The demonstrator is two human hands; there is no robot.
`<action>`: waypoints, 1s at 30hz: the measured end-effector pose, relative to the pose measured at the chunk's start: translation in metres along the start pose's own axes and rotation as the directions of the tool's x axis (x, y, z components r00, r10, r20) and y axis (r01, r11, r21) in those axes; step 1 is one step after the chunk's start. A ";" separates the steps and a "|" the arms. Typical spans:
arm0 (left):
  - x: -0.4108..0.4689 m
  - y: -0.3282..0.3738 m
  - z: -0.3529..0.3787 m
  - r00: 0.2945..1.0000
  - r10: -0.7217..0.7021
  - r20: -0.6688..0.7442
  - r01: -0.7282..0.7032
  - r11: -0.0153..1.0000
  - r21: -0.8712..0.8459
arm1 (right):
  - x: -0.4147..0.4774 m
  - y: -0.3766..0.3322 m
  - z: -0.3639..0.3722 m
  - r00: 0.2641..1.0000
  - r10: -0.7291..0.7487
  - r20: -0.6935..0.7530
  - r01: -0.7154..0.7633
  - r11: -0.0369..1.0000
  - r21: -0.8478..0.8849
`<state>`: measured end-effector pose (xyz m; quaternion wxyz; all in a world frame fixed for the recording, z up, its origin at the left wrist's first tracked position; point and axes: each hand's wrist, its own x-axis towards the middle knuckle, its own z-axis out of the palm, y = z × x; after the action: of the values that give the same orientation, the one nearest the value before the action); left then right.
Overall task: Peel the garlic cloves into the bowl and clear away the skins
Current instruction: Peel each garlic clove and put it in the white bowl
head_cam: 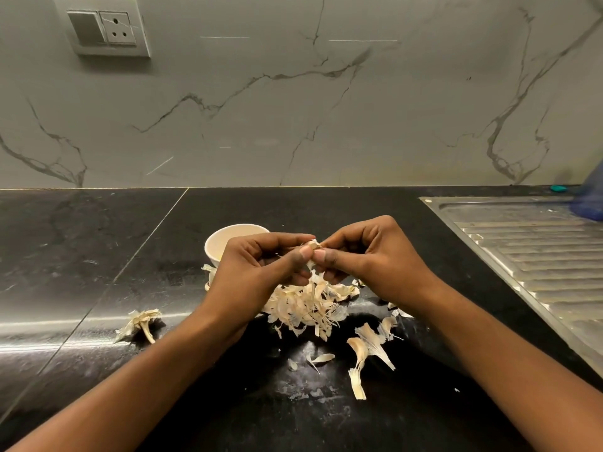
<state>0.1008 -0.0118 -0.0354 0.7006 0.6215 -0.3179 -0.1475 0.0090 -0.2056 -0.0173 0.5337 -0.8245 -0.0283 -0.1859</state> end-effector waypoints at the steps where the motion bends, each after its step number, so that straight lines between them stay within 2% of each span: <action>1: 0.000 0.001 0.000 1.000 -0.007 0.016 0.008 0.999 -0.054 | -0.001 -0.002 0.000 1.000 0.012 0.010 -0.012 0.998 0.064; 5: -0.001 0.007 0.000 0.993 -0.082 0.084 0.104 0.946 -0.306 | -0.001 -0.005 0.002 0.998 0.059 0.027 -0.064 0.956 0.287; 8: 0.000 0.009 0.000 0.981 -0.139 0.139 0.186 0.884 -0.428 | -0.001 -0.004 0.005 0.991 0.115 0.070 -0.133 0.899 0.417; 12: -0.001 0.010 0.003 0.970 -0.163 0.180 0.231 0.845 -0.483 | 0.001 -0.004 0.003 0.986 0.137 0.095 -0.164 0.889 0.427; 15: 0.000 0.007 0.004 0.983 -0.153 0.099 0.180 0.902 -0.392 | 0.001 -0.001 0.000 0.994 0.103 0.037 -0.109 0.957 0.268; 18: 0.003 0.001 -0.001 0.998 -0.055 0.027 0.059 0.983 -0.174 | 0.001 0.001 -0.001 0.999 0.039 0.020 -0.040 0.998 0.049; 21: 0.002 0.000 -0.003 0.998 0.055 0.015 -0.056 0.998 0.040 | 0.001 0.002 0.000 0.998 0.001 0.060 0.004 0.997 -0.080; 27: 0.003 0.000 -0.004 0.994 0.109 -0.014 -0.107 0.989 0.097 | 0.002 0.001 -0.004 1.000 0.016 -0.006 -0.016 0.998 -0.055; 30: 0.003 -0.001 -0.004 0.988 0.152 -0.025 -0.149 0.984 0.102 | 0.002 -0.001 -0.004 0.995 0.102 0.000 -0.102 0.994 0.026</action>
<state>0.1053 -0.0106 -0.0356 0.6829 0.6325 -0.3593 -0.0677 0.0095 -0.2095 -0.0142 0.5534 -0.8176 0.0118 -0.1587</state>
